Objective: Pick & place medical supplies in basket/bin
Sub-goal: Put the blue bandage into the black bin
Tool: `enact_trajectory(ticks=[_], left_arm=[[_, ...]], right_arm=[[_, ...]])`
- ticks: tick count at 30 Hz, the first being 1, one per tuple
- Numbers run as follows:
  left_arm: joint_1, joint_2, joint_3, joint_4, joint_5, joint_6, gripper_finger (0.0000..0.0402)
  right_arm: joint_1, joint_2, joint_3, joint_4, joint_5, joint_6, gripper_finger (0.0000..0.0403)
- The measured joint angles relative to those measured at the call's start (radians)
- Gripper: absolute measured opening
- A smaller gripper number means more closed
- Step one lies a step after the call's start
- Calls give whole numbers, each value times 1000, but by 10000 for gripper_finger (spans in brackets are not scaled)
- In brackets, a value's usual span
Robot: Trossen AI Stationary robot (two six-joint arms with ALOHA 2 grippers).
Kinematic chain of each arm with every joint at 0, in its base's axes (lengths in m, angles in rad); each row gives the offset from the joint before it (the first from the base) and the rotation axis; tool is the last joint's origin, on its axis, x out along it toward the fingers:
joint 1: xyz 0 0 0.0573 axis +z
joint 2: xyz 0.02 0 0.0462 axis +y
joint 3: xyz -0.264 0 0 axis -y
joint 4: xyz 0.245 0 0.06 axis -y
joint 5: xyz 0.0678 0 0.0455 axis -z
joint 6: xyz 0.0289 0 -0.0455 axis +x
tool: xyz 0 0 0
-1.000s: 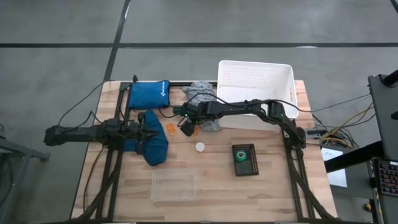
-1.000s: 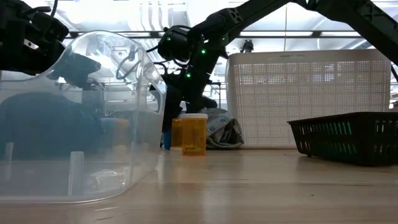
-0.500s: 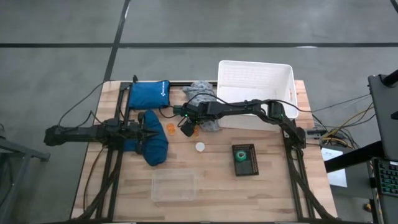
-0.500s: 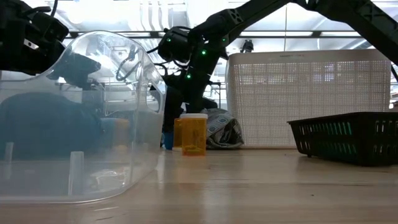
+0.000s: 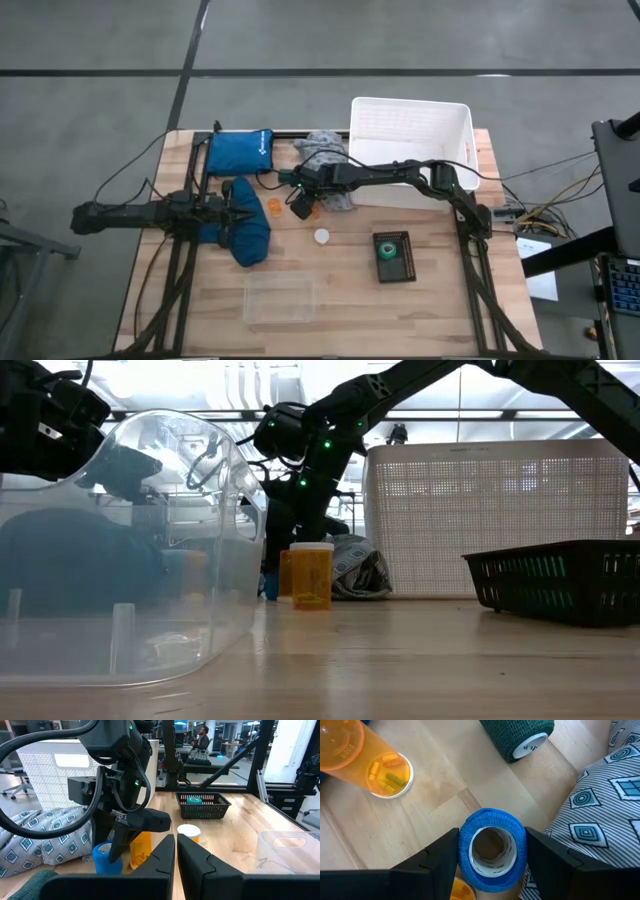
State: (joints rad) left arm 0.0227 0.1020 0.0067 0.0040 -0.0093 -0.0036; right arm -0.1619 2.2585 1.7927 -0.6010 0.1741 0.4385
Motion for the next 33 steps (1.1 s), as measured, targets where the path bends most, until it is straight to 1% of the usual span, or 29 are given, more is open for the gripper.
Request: enact_trajectory(ticks=[19, 28, 33], left_arm=[[0, 0, 0, 0, 0, 1, 26], [0, 0, 0, 0, 0, 1, 26], [0, 0, 0, 0, 0, 4, 26]], right_arm=[[0, -9, 0, 22, 1, 3, 207], [14, -130, 0, 30, 8, -59, 207], [55, -214, 0, -29, 2, -116, 207]])
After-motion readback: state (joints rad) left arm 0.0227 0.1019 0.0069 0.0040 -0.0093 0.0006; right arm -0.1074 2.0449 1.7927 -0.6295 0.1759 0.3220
